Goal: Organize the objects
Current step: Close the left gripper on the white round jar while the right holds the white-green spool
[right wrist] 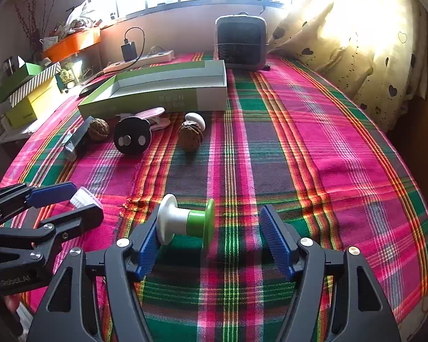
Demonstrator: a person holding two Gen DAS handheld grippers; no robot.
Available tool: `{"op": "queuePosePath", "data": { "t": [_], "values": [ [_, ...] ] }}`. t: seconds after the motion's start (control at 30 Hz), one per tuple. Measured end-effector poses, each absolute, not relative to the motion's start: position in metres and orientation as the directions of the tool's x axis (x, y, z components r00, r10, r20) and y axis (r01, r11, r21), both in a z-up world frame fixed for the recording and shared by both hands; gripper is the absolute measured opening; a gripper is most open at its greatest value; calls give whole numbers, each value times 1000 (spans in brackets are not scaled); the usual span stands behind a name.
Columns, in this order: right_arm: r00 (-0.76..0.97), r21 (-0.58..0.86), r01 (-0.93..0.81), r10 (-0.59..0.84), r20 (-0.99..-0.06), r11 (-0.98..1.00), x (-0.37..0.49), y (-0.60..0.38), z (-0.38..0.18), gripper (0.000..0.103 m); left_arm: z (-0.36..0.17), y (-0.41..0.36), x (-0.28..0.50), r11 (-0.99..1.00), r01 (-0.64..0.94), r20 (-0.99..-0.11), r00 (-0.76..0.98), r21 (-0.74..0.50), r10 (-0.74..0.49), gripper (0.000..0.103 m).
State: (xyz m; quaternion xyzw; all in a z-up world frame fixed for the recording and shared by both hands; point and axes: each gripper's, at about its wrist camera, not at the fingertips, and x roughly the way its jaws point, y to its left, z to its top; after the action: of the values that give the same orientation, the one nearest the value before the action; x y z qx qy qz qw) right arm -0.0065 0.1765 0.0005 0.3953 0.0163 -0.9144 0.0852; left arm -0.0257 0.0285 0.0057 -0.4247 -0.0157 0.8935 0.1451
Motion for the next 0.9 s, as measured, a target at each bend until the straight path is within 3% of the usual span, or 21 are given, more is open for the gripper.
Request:
{"op": "queuePosePath", "data": {
  "t": [0.17, 0.47, 0.7, 0.9],
  "values": [
    [-675, 31, 182, -147, -723, -983, -5, 173, 0, 53, 7, 28, -27, -958, -240, -757, -595, -154, 271, 56],
    [-671, 33, 213, -171, -722, -977, -6, 167, 0, 33, 8, 27, -32, -966, -217, -758, -604, -142, 247, 37],
    [-670, 35, 215, -174, -722, -976, -7, 168, 0, 33, 7, 25, -34, -968, -211, -760, -605, -134, 237, 25],
    [-670, 37, 215, -175, -721, -976, -8, 168, 1, 33, 7, 24, -34, -969, -210, -758, -608, -131, 234, 25]
  ]
}}
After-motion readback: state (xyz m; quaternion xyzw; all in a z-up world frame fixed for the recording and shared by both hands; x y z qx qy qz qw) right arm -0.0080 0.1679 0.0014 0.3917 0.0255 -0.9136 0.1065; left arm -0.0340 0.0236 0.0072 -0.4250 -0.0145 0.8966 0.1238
